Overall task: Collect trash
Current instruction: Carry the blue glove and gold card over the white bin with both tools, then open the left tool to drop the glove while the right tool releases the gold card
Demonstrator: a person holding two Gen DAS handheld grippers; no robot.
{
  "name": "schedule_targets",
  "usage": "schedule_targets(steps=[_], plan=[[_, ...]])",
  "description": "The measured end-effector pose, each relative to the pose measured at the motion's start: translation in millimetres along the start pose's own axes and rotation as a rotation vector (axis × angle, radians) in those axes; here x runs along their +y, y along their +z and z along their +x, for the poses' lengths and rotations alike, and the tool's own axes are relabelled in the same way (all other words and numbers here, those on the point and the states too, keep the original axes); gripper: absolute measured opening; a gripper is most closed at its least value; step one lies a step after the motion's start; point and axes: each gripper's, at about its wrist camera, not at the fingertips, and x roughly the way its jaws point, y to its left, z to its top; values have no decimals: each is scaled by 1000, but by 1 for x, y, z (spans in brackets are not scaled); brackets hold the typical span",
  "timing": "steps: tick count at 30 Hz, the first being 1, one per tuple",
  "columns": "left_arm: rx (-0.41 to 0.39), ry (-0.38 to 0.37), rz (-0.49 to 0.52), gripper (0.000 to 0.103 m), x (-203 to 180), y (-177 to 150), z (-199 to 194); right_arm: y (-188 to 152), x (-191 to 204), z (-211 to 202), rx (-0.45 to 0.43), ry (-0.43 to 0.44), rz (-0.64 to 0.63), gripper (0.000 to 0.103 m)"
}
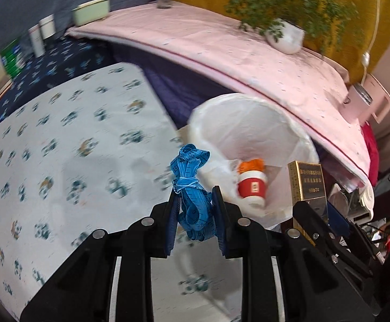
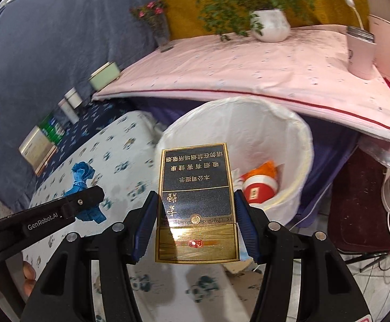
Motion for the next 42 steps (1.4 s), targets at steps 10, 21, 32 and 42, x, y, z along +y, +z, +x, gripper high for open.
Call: schedule_targets(steps=[10,21,32,42], plan=[[26,-154,19,27,-48,45,35,24,-60,-4,-38,-61,80,55],[-20,-104,8,64,-35,57,41,44,-64,17,-37,-52,71,55],[-62,106,-50,65,14,48,34,57,-34,46,-8,-38,-3,55],[-91,190,-69,76,37,35,19,62,-3,45,-19,-46,-71,57]])
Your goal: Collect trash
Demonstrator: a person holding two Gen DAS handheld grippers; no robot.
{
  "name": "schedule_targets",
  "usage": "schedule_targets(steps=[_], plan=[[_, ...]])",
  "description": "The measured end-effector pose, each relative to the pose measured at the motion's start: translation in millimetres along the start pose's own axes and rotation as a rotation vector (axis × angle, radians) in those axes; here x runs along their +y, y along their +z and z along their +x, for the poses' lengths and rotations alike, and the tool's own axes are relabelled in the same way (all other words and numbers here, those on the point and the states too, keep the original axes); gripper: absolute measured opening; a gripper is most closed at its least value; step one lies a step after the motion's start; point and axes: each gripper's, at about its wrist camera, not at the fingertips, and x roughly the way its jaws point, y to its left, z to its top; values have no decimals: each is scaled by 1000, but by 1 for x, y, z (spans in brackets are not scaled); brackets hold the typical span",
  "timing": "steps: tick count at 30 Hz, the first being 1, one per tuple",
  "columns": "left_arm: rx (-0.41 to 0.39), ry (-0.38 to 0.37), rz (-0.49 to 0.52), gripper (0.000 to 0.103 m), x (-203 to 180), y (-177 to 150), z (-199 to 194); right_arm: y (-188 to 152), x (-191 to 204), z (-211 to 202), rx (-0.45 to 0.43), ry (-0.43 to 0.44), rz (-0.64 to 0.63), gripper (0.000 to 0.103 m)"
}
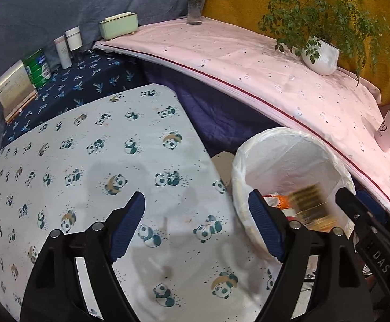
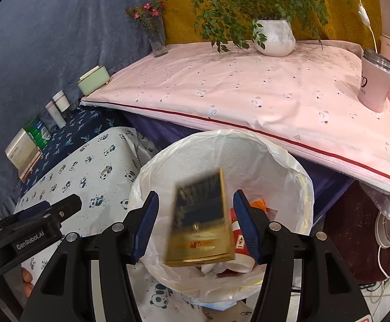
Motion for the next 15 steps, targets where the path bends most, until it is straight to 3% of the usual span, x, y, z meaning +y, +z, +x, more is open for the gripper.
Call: schedule_targets(steps=[3,7,15], plan=[[-3,4,-8,77,5,-5,-7,-1,6,-9,-6,3,-14,58],[-24,24,-8,86,11,-14,-21,-4,11,-24,-17,6,-25,64],[-41,52,4,89,18,-36,-45,-22,19,-57,-32,-27,-75,72]])
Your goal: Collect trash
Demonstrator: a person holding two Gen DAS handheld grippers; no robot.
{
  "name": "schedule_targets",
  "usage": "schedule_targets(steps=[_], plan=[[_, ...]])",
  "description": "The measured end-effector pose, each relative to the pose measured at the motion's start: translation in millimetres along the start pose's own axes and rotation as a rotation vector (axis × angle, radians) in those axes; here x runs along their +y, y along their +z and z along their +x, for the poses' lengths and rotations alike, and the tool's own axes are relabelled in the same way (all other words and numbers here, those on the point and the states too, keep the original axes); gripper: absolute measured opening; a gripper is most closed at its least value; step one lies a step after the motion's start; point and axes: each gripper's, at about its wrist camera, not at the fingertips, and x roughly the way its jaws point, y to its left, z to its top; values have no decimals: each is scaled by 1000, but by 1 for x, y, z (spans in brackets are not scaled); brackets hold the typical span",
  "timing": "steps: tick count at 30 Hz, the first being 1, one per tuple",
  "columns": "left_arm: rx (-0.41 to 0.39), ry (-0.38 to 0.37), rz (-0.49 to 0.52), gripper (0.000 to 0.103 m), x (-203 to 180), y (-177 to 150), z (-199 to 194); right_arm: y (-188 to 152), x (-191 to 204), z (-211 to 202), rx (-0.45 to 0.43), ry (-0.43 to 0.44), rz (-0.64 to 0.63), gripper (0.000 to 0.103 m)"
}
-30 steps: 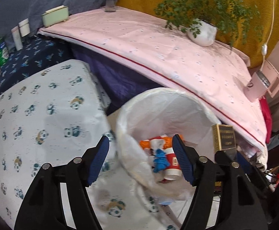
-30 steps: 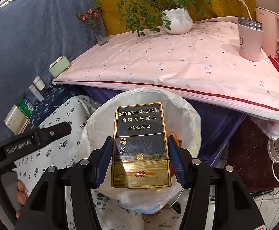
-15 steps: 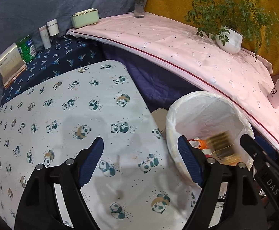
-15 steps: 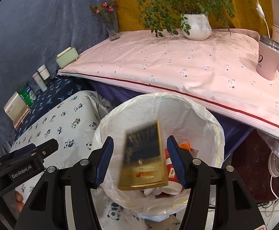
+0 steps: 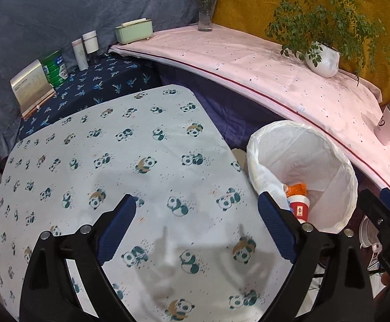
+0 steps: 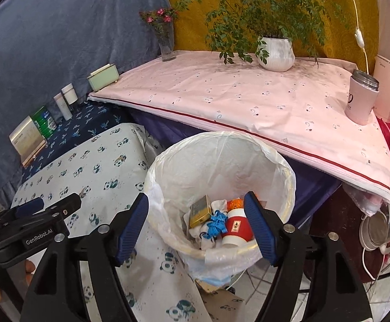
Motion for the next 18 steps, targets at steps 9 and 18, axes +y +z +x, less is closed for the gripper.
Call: schedule_targets(steps=[9,18], plan=[[-12,31,13,92,14,-31,-25,-27,14,-33,-5,-43,-60,84],[-8,57,17,93,24,-56,-37,-53,26,-42,13,-73,-102,97]])
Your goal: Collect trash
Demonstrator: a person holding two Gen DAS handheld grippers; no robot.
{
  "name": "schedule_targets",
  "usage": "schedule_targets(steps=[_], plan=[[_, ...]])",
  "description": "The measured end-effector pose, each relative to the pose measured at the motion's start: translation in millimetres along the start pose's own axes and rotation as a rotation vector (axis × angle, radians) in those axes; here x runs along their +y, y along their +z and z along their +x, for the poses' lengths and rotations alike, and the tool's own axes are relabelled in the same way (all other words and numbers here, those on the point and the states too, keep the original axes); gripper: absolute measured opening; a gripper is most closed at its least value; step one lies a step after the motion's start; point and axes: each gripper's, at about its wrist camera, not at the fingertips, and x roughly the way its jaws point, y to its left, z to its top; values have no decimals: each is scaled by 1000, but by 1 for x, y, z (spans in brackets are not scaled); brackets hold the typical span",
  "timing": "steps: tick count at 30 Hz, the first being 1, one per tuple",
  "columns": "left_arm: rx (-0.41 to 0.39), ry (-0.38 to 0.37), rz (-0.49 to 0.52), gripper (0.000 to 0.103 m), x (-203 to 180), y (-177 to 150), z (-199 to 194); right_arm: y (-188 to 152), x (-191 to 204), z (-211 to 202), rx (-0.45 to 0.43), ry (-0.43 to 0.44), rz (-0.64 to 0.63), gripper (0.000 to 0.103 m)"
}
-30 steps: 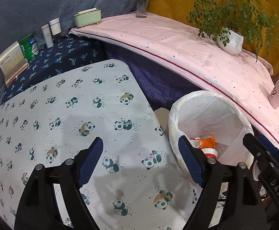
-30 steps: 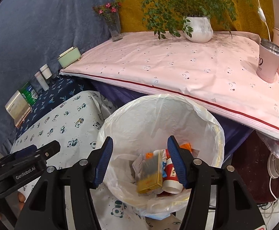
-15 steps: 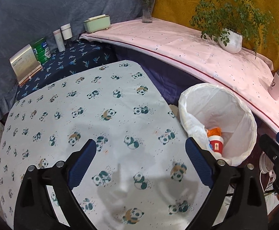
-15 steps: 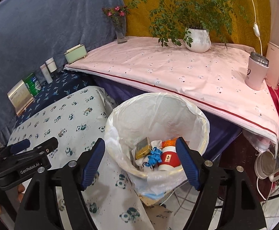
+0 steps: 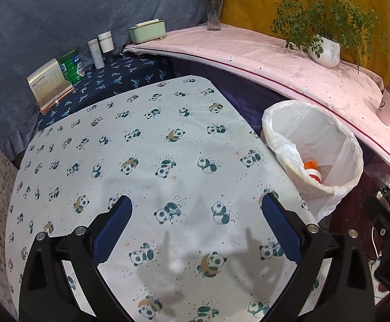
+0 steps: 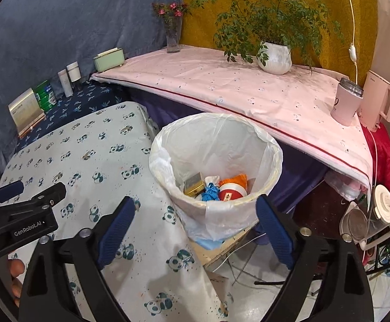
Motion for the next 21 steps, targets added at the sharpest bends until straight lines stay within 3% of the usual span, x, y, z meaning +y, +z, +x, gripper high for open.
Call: schedule_targets(steps=[21], plan=[[-2,-30,-18,94,-4,-29,-13,-33,7,-16,3,-38,-21,96]])
